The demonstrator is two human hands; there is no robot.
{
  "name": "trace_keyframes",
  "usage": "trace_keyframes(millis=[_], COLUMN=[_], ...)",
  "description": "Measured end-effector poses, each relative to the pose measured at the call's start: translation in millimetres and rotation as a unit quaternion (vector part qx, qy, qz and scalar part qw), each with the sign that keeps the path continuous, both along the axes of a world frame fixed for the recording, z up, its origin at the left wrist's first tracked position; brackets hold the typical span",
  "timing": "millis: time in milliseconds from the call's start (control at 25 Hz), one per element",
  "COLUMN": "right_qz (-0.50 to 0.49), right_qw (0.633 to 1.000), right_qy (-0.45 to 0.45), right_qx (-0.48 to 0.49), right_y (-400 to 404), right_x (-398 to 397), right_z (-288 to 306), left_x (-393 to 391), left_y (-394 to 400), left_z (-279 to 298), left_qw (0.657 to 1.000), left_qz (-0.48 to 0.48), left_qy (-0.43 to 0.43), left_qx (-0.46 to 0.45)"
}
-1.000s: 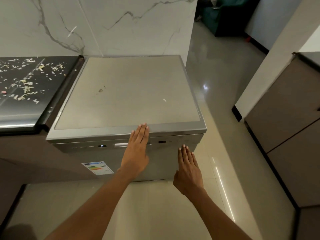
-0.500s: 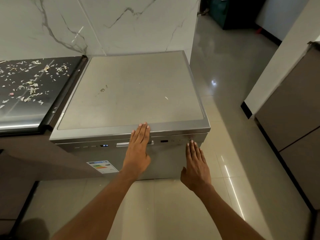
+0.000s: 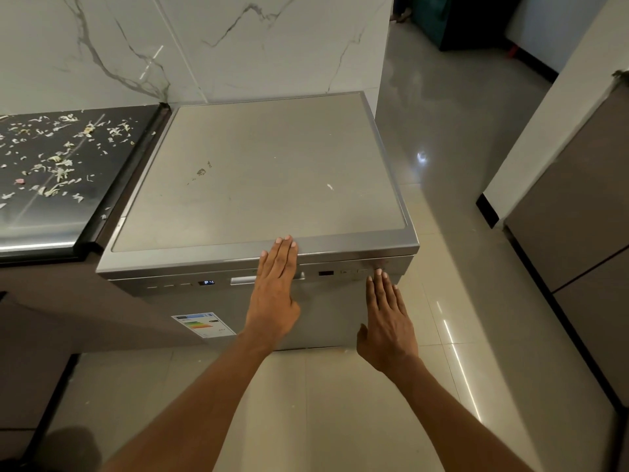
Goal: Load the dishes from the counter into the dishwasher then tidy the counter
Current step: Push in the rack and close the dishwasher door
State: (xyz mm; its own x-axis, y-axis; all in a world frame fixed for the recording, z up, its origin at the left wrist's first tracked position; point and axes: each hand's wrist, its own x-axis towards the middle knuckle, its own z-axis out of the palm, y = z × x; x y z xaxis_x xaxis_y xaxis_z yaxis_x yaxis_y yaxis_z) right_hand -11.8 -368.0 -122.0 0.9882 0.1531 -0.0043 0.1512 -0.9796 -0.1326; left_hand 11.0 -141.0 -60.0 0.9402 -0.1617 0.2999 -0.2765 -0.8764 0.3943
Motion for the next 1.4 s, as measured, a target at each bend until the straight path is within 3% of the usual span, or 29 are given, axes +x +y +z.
trace_keyframes(millis=[1000, 1240, 1400], right_qz=[-0.01, 0.052, 0.093], right_qw=[1.0, 0.997, 0.995], right_qy=[0.023, 0.052, 0.015], right_qx=[-0.011, 0.008, 0.04], right_y=[7, 38, 80], right_x=[-6, -23, -28], right_z=[7, 39, 55], left_x=[-1, -4, -21], left_y=[2, 12, 47], left_z=[3, 22, 35], left_qw=[1.0, 0.996, 0.994], left_qz=[-0.011, -0.045, -0.028], left_qy=[0.01, 0.06, 0.086], left_qx=[0.006, 0.048, 0.057])
